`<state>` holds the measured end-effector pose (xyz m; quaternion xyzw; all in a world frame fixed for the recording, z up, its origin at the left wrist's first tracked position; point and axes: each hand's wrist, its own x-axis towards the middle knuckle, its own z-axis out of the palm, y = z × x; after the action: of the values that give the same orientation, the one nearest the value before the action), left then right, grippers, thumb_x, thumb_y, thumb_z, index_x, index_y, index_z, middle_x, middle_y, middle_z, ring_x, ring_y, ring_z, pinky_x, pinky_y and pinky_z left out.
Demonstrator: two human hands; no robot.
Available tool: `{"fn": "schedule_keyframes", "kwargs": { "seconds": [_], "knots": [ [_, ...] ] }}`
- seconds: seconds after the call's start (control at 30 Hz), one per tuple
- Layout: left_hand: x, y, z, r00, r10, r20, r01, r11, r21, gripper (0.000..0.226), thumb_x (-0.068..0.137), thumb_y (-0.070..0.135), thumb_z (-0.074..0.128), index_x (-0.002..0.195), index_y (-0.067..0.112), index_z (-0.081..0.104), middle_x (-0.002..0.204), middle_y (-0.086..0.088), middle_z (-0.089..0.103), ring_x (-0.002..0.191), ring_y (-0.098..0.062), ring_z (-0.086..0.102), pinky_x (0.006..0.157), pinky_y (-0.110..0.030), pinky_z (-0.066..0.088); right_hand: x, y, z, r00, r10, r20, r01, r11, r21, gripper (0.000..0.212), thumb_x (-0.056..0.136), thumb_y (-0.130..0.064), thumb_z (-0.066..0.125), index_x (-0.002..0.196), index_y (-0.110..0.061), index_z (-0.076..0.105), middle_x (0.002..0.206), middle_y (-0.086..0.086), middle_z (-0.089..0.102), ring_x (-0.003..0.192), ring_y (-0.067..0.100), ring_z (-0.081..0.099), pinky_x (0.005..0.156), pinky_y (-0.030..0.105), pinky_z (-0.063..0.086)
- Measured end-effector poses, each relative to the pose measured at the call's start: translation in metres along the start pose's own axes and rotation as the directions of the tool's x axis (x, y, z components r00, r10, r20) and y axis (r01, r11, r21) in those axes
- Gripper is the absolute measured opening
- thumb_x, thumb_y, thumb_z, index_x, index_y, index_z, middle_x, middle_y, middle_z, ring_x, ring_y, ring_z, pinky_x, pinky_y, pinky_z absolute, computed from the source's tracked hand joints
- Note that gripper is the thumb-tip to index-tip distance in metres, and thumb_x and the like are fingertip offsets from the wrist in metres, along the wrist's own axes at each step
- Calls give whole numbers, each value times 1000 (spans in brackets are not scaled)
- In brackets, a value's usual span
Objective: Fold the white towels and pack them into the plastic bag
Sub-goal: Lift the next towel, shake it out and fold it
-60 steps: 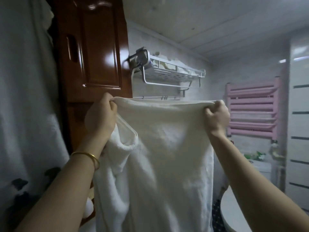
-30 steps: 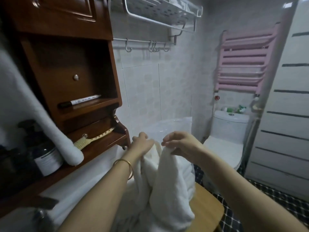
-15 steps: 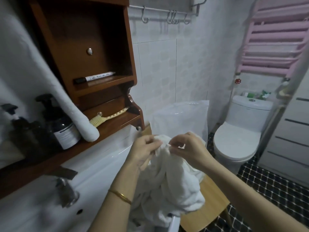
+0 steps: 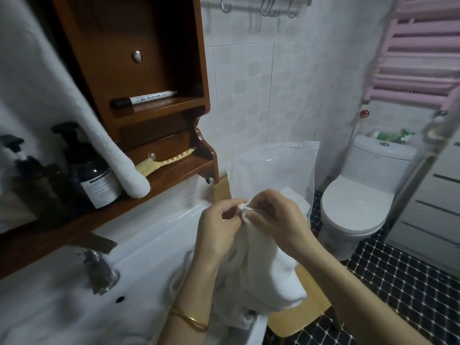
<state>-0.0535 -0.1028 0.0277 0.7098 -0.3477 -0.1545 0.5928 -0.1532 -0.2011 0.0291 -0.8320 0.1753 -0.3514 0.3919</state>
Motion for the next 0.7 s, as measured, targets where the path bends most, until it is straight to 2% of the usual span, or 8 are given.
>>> {"fn": "schedule_keyframes", "kwargs": {
  "seconds": [0.13,0.2,0.3,0.37,0.5,0.63,0.7],
  "knots": [
    [0,4,-6,986,-29,162,36,998,-45,30,90,2,58,116,13,69,105,7,71,98,2,65,90,-20,52,0,2,0,1000,19,7,-20,997,73,12,79,-12,75,80,-9,64,71,-9,64,67,0,59,58,12,43],
    [0,5,-8,975,-24,223,40,997,-68,32,91,-2,54,117,12,68,107,5,71,101,-2,65,91,-22,52,0,2,-1,1000,1,6,-2,997,71,11,79,-11,75,79,-11,64,72,-10,64,68,0,59,59,11,42],
    [2,1,-8,981,-37,190,59,992,-114,35,87,-8,57,114,11,67,104,-1,72,98,-7,66,90,-26,53,-1,2,-3,1000,-25,7,25,995,100,14,78,-9,75,78,-17,64,73,-3,62,65,5,55,58,19,43],
    [3,-2,-8,989,-46,143,67,986,-150,29,83,-5,66,104,15,66,91,-1,71,86,-5,67,83,-25,55,-2,2,-4,999,-33,10,31,989,145,15,77,-6,75,78,-16,64,73,1,61,63,12,53,58,27,42],
    [6,-5,-9,989,-40,139,65,981,-183,22,77,-3,73,90,12,64,74,6,71,73,-6,66,72,-24,57,-1,5,-6,999,-30,22,25,986,166,13,76,-5,76,76,-11,65,60,-14,52,56,4,44,53,15,33],
    [6,-5,-10,988,-53,144,87,967,-239,21,76,-3,73,90,10,66,66,7,69,65,-1,64,61,-17,52,0,8,-6,999,-12,40,0,961,277,16,75,-1,75,76,-12,64,63,-11,52,60,10,45,56,22,34],
    [6,-5,-9,984,-79,162,121,955,-272,25,75,-2,73,95,12,68,67,8,69,67,0,65,62,-15,51,0,10,-6,998,-16,53,-3,938,346,18,75,2,74,76,-13,63,66,-7,55,64,13,49,58,25,37]
  ]
}}
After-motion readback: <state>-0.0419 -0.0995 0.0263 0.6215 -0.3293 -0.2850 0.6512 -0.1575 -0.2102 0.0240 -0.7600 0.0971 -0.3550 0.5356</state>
